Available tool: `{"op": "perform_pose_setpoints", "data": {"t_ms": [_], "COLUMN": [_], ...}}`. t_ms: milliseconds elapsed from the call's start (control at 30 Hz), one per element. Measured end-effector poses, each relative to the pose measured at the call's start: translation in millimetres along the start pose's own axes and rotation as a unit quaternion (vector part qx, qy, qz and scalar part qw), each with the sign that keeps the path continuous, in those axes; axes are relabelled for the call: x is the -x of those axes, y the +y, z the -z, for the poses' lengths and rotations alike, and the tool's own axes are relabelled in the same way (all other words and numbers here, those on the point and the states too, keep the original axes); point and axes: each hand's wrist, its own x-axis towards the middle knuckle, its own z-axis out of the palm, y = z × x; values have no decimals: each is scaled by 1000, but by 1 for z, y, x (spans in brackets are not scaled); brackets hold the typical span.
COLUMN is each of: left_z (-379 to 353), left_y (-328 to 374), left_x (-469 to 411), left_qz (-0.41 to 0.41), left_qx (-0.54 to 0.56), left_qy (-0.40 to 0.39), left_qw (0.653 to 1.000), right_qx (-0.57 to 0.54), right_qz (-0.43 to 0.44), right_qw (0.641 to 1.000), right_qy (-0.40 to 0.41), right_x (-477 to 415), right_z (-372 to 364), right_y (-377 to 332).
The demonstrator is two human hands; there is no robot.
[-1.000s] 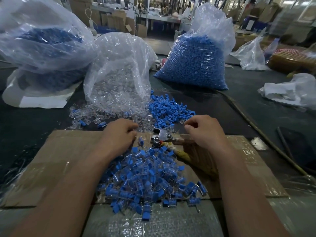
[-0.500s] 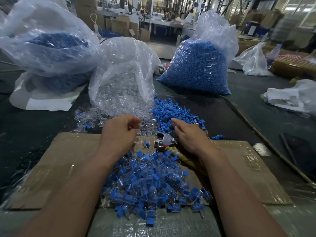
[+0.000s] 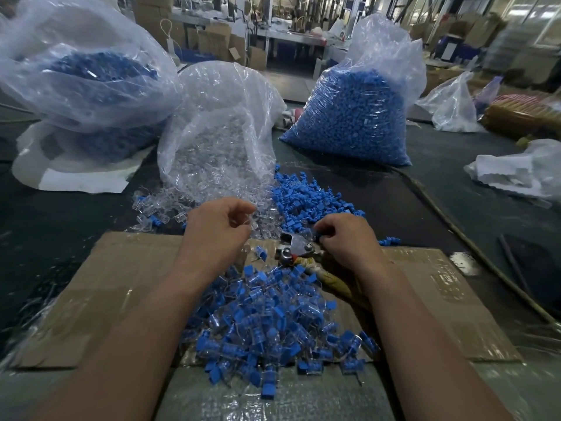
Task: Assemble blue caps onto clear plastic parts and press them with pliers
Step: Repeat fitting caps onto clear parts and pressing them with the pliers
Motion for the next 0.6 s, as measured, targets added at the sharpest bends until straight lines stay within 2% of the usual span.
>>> {"op": "perform_pose_setpoints", "data": {"t_ms": [233, 400, 500, 600], "left_z": [3, 2, 2, 1], "left_y": [3, 5, 6, 7], "left_x": [2, 2, 2, 2], "left_qz": [34, 54, 60, 49], "left_qx": [78, 127, 170, 189], "left_qy": [-27, -18, -25, -36], "left_qw": [996, 990, 983, 980], "right_qx": [-3, -138, -235, -267], "right_qz": [10, 37, 77, 137], "right_qw": [1000, 981, 956, 941], "right_qy": [11, 130, 157, 157], "right_x": [1, 9, 25, 40], "right_z": [0, 13, 18, 16], "right_y": [0, -6, -24, -42]}}
